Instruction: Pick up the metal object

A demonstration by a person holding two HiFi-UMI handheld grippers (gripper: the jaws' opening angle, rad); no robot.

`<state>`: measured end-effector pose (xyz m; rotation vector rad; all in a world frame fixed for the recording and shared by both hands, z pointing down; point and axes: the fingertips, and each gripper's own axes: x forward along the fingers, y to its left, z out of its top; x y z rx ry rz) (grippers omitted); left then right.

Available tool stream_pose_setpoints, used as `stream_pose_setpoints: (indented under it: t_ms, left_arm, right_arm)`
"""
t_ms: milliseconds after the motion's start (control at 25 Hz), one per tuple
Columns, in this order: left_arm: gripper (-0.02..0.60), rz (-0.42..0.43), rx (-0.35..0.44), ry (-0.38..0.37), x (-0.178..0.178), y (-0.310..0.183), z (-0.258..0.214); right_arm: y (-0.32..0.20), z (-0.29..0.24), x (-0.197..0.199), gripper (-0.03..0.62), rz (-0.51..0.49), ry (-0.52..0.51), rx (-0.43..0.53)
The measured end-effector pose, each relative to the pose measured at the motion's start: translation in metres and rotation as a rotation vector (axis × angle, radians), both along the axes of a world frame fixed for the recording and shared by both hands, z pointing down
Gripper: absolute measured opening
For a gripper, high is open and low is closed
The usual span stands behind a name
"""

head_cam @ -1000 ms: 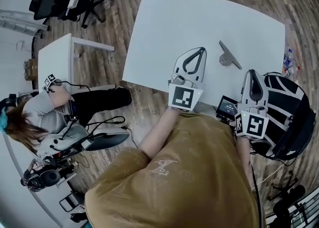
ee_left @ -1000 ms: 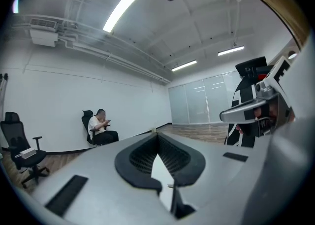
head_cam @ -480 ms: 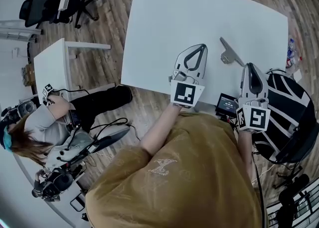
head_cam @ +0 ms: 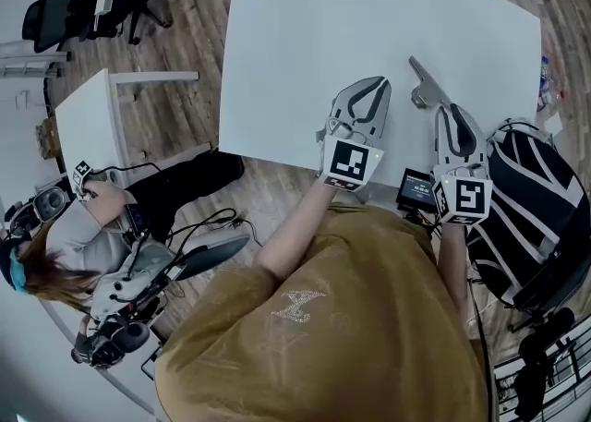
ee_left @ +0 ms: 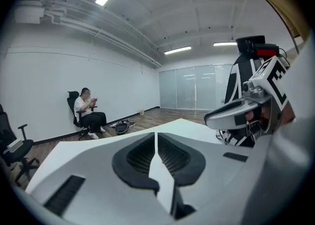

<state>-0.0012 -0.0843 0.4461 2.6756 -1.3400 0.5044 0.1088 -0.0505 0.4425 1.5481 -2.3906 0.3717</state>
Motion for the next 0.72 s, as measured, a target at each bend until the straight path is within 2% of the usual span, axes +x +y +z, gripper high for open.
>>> stream_pose_setpoints:
  t_ms: [360,520,720]
  left_arm:
    - [0.009,0.049,-0.068,-0.062,0.016,0.008,0.056]
    - [0.081,0.079,-0.105,-0.076,0.024,0.013,0.074]
    - [0.086,0.105,-0.133,-0.084,0.026,0.014,0.086]
  right_arm:
    - [0.005,0.086,-0.007,0.084,-0.064,0.156,-0.142]
    - [0.008,0.105,-0.008,0.085,-0.086,0.212,-0.175]
    - [0.007,0.122,-0.014,0.098,-0.111,0.284,-0.197]
